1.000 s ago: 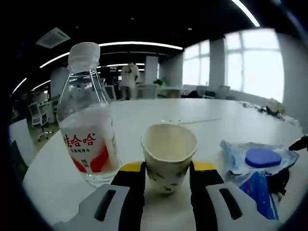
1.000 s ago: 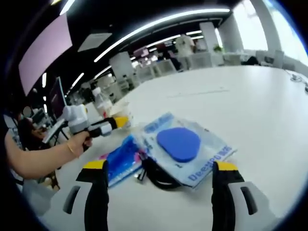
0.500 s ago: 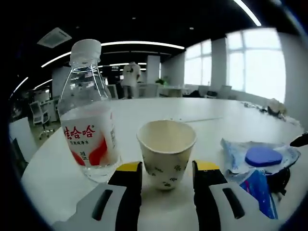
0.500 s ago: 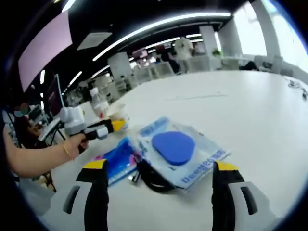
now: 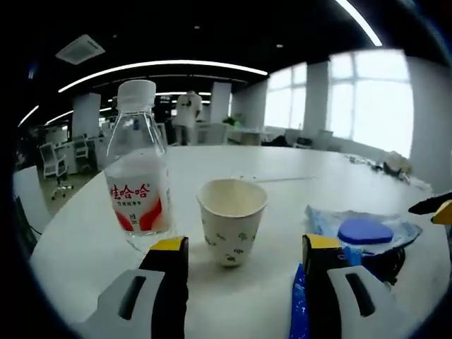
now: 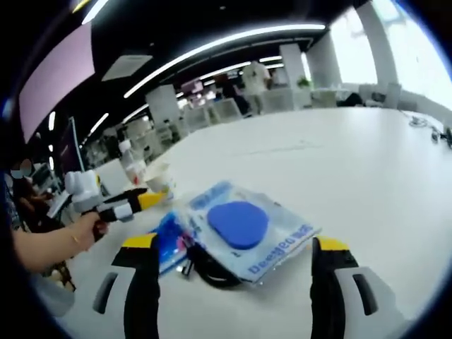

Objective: Arrange the tabletop items into an orderly group along one side of the table until the central work area is clear of visible clutter.

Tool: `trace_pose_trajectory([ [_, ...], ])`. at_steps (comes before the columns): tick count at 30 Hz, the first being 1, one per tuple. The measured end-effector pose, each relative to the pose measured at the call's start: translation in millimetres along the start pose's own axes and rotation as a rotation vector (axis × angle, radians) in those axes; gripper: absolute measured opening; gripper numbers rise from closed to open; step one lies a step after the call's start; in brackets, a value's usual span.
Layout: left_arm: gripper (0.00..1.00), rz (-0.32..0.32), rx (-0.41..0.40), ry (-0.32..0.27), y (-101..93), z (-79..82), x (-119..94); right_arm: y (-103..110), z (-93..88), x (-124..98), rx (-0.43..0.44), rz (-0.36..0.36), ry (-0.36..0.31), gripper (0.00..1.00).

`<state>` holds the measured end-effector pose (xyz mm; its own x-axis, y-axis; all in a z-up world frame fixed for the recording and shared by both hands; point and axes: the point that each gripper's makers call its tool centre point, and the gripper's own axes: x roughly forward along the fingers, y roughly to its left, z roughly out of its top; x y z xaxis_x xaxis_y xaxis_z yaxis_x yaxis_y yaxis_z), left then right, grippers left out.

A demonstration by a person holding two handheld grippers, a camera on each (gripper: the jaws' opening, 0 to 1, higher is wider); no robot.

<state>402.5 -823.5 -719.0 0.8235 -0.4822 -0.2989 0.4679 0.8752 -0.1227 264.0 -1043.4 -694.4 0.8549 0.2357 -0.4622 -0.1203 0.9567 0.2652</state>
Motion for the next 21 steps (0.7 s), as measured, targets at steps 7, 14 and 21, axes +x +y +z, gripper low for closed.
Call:
trace_pose_trajectory([
  [7, 0.69, -0.019, -0.001, 0.039, -12.8, -10.4, -18, -6, -2.3, -1, 0.018, -0.026, 0.007, 0.85],
  [14, 0.66, -0.06, 0.058, 0.043, -33.3, -6.4, -31, -4, -1.3, -1, 0.037, -0.023, 0.004, 0.85],
  [21, 0.53, -0.123, 0.035, 0.05, -48.4, -6.1, -32, -8, -0.3, -1, 0.05, -0.027, -0.002, 0.83],
])
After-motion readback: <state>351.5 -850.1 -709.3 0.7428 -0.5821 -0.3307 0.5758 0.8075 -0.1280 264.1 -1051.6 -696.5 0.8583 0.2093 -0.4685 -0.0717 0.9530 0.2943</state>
